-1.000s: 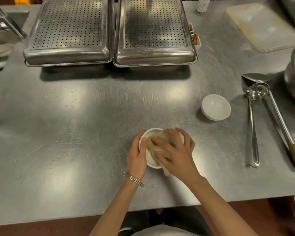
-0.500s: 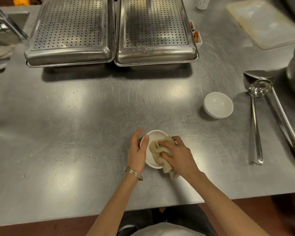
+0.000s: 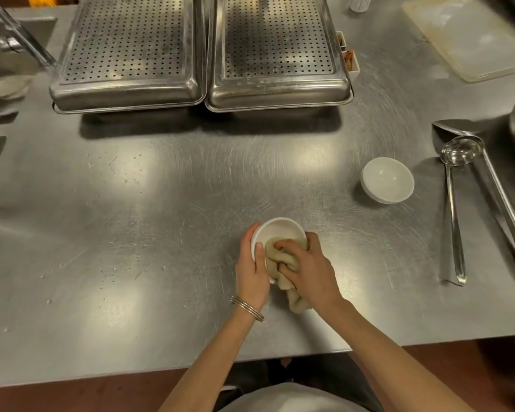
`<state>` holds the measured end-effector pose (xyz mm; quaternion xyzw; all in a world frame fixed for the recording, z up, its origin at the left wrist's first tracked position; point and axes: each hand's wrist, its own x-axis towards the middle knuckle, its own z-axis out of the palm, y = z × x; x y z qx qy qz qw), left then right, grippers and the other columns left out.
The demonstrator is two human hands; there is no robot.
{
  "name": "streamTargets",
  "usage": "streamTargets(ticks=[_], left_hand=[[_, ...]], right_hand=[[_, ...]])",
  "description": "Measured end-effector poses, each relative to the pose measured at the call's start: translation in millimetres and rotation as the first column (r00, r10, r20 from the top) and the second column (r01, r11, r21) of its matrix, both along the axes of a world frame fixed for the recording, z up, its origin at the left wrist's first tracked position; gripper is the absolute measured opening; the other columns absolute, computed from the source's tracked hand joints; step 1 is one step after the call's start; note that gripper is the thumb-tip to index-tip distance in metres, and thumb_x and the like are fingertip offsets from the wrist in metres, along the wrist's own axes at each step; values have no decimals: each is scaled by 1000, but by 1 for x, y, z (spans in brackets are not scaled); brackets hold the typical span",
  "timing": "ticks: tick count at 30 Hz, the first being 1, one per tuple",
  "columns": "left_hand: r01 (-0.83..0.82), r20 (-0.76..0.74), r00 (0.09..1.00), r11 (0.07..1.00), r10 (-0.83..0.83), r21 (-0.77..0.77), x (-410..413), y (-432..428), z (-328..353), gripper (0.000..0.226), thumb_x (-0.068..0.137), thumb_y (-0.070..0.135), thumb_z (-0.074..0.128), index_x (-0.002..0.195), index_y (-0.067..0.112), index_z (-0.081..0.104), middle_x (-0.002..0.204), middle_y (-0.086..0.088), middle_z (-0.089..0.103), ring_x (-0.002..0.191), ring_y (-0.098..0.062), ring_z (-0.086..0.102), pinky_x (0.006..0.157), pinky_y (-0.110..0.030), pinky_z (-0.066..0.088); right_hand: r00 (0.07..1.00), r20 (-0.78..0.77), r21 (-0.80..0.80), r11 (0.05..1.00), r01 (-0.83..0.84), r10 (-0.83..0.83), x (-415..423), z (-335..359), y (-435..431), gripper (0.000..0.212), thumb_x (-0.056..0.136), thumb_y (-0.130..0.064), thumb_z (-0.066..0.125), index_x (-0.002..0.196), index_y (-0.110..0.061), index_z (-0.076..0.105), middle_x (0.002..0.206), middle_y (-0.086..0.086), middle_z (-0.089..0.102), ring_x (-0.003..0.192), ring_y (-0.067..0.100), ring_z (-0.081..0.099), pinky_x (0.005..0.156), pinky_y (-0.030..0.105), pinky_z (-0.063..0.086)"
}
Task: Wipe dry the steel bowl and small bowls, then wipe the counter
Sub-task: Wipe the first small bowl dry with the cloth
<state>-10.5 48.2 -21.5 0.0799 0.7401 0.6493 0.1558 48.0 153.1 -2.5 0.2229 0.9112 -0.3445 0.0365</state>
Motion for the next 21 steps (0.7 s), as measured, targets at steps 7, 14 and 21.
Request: streamTargets(ticks=[7, 14, 21], left_hand=[[370, 6, 928, 918, -373, -144, -42, -10, 2, 43, 86, 34, 35, 126, 21, 40, 116, 6, 51, 106, -11, 50, 89, -11, 40], [77, 56, 995, 985, -86, 153, -12, -5, 6, 47, 82, 39, 56, 126, 40, 39, 130, 15, 47, 117, -1, 49, 93, -19, 45], [24, -66, 998, 999, -22, 25, -3, 1, 2, 33, 95, 25, 32, 123, 41, 37, 127, 20, 44, 117, 7, 45, 98, -12, 37]], right_hand=[[979, 124, 104, 979, -176, 163, -9, 7, 20, 33, 87, -39, 57, 119, -35, 52, 139, -3, 27, 97, 24, 55, 75, 29, 45], [986, -64, -125, 982, 143, -151, -7, 9, 6, 31, 86, -45, 59, 115, -36, 57, 133, -8, 31, 92, 11, 52, 75, 20, 40], [992, -41, -112, 988, 111, -116, -2, 4, -4, 37, 82, -38, 65, 118, -34, 55, 133, -3, 32, 96, 17, 56, 74, 22, 44]])
